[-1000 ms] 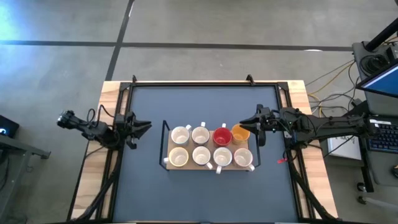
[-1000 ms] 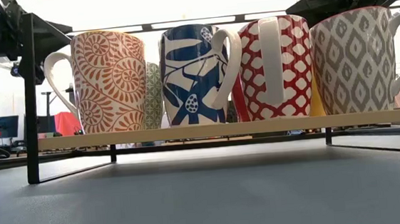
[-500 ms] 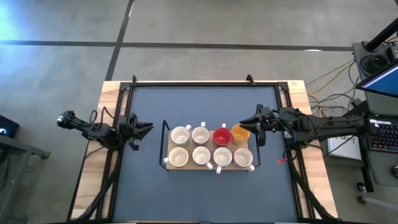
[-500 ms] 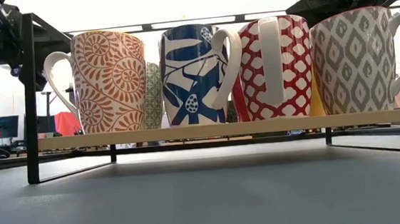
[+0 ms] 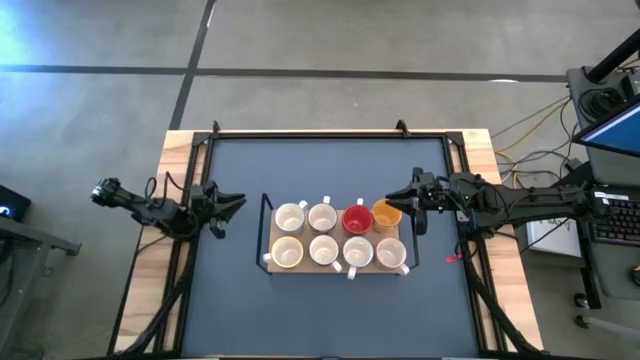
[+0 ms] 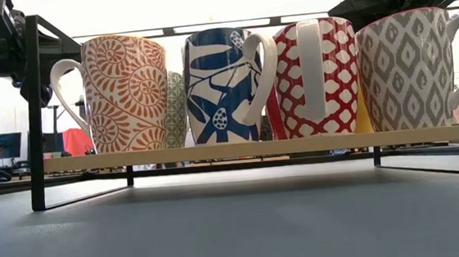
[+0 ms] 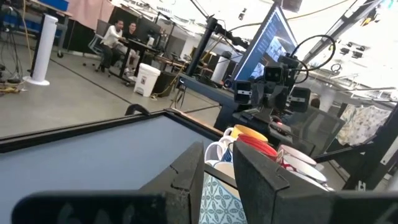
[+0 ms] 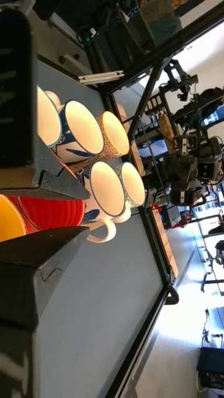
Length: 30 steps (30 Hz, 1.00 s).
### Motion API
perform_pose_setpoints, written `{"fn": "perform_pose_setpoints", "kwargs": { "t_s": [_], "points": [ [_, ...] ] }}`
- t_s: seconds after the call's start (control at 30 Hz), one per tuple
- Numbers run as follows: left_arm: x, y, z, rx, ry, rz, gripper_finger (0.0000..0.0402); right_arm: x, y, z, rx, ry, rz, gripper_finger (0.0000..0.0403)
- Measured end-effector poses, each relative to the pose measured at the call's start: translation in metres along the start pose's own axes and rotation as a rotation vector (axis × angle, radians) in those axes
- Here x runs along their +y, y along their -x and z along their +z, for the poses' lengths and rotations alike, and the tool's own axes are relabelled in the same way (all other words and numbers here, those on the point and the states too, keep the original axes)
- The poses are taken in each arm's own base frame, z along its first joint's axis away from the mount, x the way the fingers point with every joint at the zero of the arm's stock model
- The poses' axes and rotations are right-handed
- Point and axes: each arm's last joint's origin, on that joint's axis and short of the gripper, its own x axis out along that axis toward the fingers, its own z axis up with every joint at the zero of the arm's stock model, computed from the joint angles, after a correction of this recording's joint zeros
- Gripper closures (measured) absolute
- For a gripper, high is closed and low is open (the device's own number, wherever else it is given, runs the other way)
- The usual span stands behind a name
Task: Place coffee mugs
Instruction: Return to Home Position
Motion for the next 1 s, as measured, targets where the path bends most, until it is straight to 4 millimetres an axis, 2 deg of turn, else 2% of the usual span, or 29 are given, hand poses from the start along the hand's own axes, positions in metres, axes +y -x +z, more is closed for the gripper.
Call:
{"fn": "perform_pose_setpoints", "kwargs": {
  "t_s": [0.7, 0.9, 1.0],
  "points": [
    [0.000, 0.000, 0.000, 0.001, -0.001, 0.000, 0.0333, 0.001, 0.003, 0.002, -0.016, 0.016, 0.005, 0.0335],
    [0.000, 0.000, 0.000, 0.001, -0.001, 0.000, 0.0333, 0.002, 0.018, 0.015, -0.147, 0.139, 0.015, 0.0335],
    [0.000, 0.000, 0.000, 0.001, -0.001, 0.000, 0.0333, 0.003, 0.038, 0.029, -0.302, 0.200, -0.010, 0.0335]
  ]
}}
